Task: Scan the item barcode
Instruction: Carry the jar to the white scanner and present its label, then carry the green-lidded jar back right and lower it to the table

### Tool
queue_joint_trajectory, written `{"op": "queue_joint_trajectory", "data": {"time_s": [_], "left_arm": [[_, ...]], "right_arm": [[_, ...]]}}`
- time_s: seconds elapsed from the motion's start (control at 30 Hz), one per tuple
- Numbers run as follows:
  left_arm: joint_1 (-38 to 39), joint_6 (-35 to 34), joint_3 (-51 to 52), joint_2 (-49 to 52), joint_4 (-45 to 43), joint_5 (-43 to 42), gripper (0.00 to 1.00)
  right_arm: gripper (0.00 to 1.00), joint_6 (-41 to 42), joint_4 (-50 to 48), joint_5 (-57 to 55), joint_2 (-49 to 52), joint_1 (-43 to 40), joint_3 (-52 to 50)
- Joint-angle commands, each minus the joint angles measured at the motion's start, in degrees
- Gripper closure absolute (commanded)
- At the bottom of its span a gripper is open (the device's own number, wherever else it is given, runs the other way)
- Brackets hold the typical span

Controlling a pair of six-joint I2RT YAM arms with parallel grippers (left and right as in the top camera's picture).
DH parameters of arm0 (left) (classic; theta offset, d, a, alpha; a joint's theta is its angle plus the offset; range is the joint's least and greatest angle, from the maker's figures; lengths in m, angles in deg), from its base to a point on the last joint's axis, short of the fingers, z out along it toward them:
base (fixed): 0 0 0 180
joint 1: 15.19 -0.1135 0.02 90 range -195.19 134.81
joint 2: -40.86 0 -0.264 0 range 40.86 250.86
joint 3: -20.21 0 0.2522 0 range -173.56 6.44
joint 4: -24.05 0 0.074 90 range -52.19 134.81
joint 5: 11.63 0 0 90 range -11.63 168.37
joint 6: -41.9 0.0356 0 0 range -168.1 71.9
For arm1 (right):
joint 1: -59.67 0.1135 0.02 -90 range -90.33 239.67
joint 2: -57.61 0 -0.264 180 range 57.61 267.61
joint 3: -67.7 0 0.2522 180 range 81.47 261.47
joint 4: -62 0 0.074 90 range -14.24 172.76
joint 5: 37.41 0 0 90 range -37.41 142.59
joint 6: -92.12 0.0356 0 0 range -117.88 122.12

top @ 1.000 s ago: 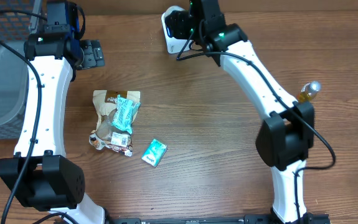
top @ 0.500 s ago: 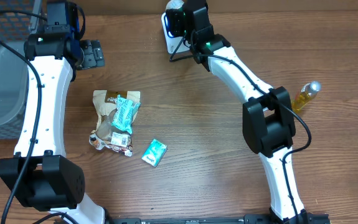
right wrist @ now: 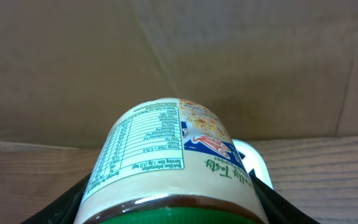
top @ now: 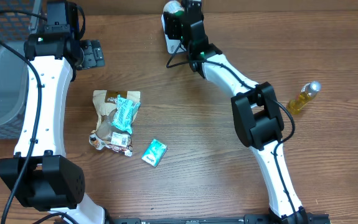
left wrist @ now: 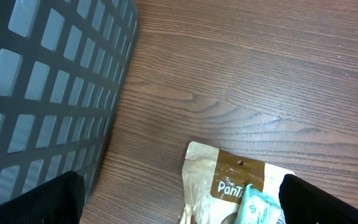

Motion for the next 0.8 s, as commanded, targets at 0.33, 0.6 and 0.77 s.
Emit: {"op": "queue_joint_trajectory", "data": {"time_s": [0.33,0.6,0.77], "left_arm": [[0.13,0.81,-1.05,-0.87,-0.09,0.39,0.00],[0.13,0.81,-1.05,-0.87,-0.09,0.39,0.00],[0.13,0.81,-1.05,-0.87,-0.09,0.39,0.01]], "right_arm": [[0.87,-0.24,-6.49,-0.35,1.03,-0.48,0.15],[0.92,-0.24,-2.47,-0.24,-7.45,-2.69,0.15],[0.96,-0.20,14.23,-0.07,-16.68,-4.26,0.15]]}}
